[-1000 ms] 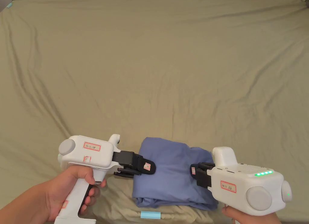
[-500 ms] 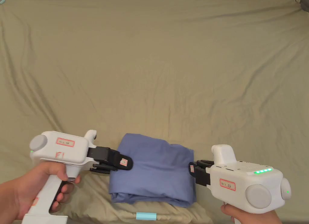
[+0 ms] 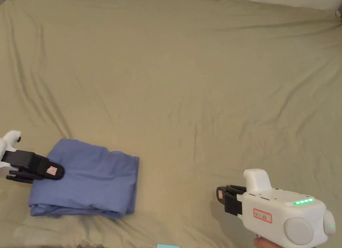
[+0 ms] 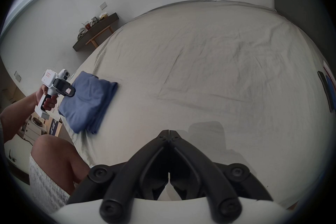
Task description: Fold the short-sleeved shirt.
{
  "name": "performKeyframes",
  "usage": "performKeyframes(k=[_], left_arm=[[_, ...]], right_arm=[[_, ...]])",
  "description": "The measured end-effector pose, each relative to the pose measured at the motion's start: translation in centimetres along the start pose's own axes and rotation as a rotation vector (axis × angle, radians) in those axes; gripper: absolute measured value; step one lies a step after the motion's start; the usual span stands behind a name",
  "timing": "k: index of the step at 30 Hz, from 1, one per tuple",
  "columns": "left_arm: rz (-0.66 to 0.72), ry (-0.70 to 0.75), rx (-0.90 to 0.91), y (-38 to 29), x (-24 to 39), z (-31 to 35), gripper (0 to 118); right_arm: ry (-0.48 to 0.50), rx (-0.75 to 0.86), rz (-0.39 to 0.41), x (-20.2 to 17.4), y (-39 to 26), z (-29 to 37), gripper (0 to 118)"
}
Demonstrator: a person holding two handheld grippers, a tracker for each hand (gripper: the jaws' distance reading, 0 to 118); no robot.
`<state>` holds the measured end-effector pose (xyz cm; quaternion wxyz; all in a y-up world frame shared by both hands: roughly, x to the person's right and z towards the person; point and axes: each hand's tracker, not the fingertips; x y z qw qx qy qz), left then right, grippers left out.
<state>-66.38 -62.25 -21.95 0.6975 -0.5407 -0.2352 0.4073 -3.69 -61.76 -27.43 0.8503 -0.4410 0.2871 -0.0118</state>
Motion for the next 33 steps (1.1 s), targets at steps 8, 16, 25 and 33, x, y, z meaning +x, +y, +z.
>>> performKeyframes(k=[8,16,25,33], left_arm=[[0.042,0.166,0.006,1.6,-3.1,8.6,15],[0.073,0.224,0.037,2.0,-7.3,10.6,15],[0.065,0.262,0.152,-1.2,-6.0,12.4,105],[-0.045,0.419,0.385,-5.7,1.8,16.6,112]], right_arm=[[-0.021,-0.013,0.029,-1.4,0.5,-0.6,0],[-0.036,-0.017,0.049,-3.0,1.3,-1.2,0],[0.0,0.019,0.066,-3.6,2.7,0.2,0],[0.038,0.141,0.067,-2.2,4.5,6.0,0]])
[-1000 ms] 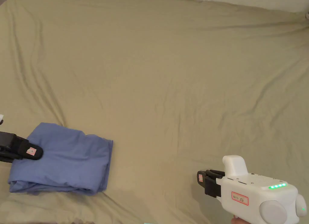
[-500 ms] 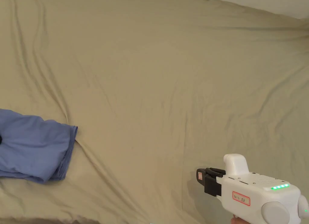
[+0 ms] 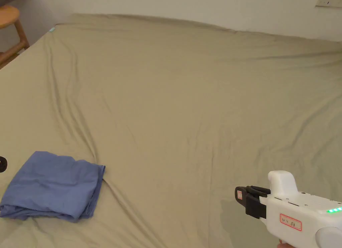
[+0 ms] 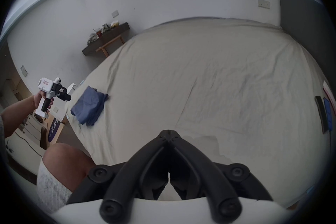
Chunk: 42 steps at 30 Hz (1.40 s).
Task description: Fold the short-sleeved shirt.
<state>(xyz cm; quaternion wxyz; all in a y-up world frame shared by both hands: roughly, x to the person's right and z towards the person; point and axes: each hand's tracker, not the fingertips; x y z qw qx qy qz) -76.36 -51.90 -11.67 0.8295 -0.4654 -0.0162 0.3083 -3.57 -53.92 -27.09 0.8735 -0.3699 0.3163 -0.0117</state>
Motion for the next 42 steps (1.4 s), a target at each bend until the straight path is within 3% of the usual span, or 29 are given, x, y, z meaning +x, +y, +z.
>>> performKeyframes(k=[3,5,8,13,18,20,22,25,29,37,42], left_arm=[[-0.139,0.05,0.211,-1.9,7.8,2.9,112],[-0.208,0.148,0.381,-3.7,14.1,4.1,112],[-0.33,0.18,0.667,-8.1,23.2,5.6,112],[-0.344,0.161,0.965,-14.8,33.5,5.9,113],[-0.412,0.129,1.073,-18.4,41.6,5.9,116],[-0.421,0.133,1.072,-18.7,44.0,6.0,116],[-0.426,0.135,1.105,-19.2,45.8,6.2,116],[-0.504,0.161,1.123,-18.8,46.8,6.1,116],[-0.483,0.13,1.087,-18.1,48.3,6.3,116],[-0.491,0.148,1.112,-17.4,50.2,6.7,116],[-0.515,0.287,1.187,-17.8,52.1,7.7,116]], right_arm=[[0.006,0.06,-0.001,1.1,0.9,3.5,0],[-0.021,0.126,0.03,1.5,1.6,6.6,0],[-0.067,0.218,0.049,2.1,2.3,11.2,0],[-0.185,0.408,0.119,2.4,3.2,18.9,5],[-0.274,0.598,0.194,1.6,3.9,25.4,46],[-0.298,0.653,0.21,1.1,4.6,27.5,89],[-0.308,0.735,0.236,0.8,5.0,29.1,118],[-0.359,0.774,0.27,-0.1,6.5,30.8,118],[-0.394,0.771,0.278,-0.8,8.2,31.5,118],[-0.381,0.816,0.267,-0.5,9.1,31.8,118],[-0.4,0.842,0.25,-0.2,8.8,32.0,118]])
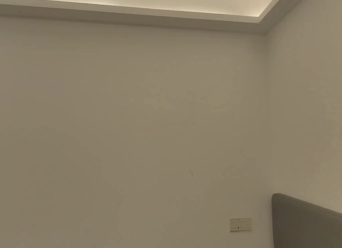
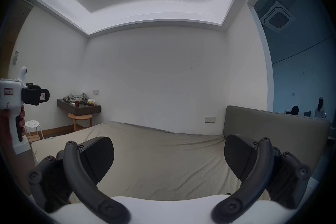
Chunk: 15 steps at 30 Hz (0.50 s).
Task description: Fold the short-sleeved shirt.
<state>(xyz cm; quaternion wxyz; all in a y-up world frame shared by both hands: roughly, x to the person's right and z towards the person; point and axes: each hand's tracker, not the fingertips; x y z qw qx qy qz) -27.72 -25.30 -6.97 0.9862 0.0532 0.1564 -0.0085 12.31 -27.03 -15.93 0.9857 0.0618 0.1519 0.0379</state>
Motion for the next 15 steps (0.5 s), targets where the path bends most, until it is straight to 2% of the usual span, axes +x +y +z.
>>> performKeyframes(k=[3,5,8,15], left_arm=[[-0.016,-0.095,0.083,0.6,-0.2,0.7,116],[0.008,-0.182,0.046,1.7,-0.3,1.0,117],[-0.028,-0.133,0.038,2.2,0.7,1.2,117],[-0.019,-0.105,-0.011,3.3,1.7,1.1,117]], right_arm=[[-0.01,0.012,-0.033,0.5,0.2,-0.1,118],[-0.015,0.01,-0.043,0.8,0.3,-0.1,118],[-0.017,0.012,-0.047,0.9,0.5,-0.2,118],[-0.022,0.024,-0.064,1.2,0.9,-0.2,118]])
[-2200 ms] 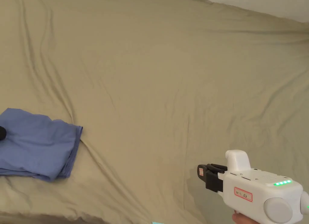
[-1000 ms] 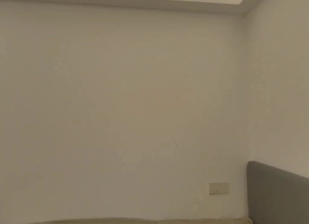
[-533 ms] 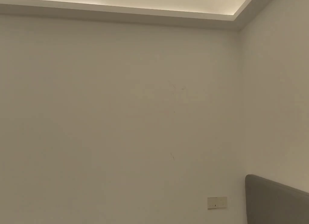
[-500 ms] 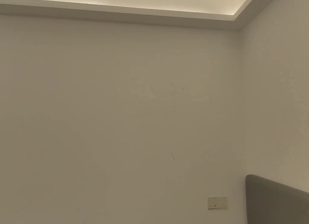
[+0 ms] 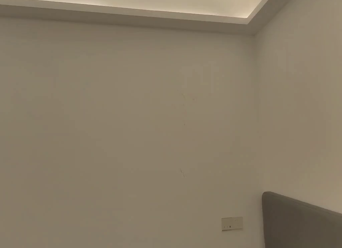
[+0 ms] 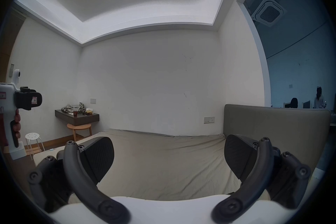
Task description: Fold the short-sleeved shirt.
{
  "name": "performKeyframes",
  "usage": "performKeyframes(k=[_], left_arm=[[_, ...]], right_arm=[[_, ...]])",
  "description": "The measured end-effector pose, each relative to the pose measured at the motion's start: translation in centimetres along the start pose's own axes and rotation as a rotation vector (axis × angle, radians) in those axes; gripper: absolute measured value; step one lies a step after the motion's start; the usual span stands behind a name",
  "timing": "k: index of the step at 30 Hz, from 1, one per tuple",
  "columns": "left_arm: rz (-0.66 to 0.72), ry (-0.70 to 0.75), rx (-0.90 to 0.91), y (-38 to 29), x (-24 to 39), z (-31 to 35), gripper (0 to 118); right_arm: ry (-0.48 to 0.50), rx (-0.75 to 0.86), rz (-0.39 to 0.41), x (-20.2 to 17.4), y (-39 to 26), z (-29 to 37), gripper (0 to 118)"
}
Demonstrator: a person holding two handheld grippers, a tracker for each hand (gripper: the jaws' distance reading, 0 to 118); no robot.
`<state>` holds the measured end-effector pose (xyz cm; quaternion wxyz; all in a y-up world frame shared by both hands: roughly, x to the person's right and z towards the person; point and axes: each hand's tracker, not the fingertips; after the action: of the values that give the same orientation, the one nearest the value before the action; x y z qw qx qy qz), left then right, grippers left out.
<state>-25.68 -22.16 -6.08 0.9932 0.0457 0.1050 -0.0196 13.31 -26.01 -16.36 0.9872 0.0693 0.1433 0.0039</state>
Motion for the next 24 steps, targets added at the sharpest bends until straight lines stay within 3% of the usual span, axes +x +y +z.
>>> performKeyframes(k=[3,8,12,24], left_arm=[[-0.078,0.114,0.011,0.2,1.1,0.0,117],[-0.032,-0.008,-0.027,0.3,1.0,-0.1,117],[0.02,0.029,0.034,0.2,0.9,-0.2,117],[0.268,-0.167,-0.15,1.7,-1.8,-0.9,117]], right_arm=[[-0.002,0.0,0.004,0.0,0.0,-0.1,118],[-0.001,-0.002,0.0,0.1,0.0,-0.3,118],[0.002,0.0,0.002,0.1,-0.1,-0.4,118],[0.0,-0.001,-0.003,0.1,-0.3,-0.5,118]])
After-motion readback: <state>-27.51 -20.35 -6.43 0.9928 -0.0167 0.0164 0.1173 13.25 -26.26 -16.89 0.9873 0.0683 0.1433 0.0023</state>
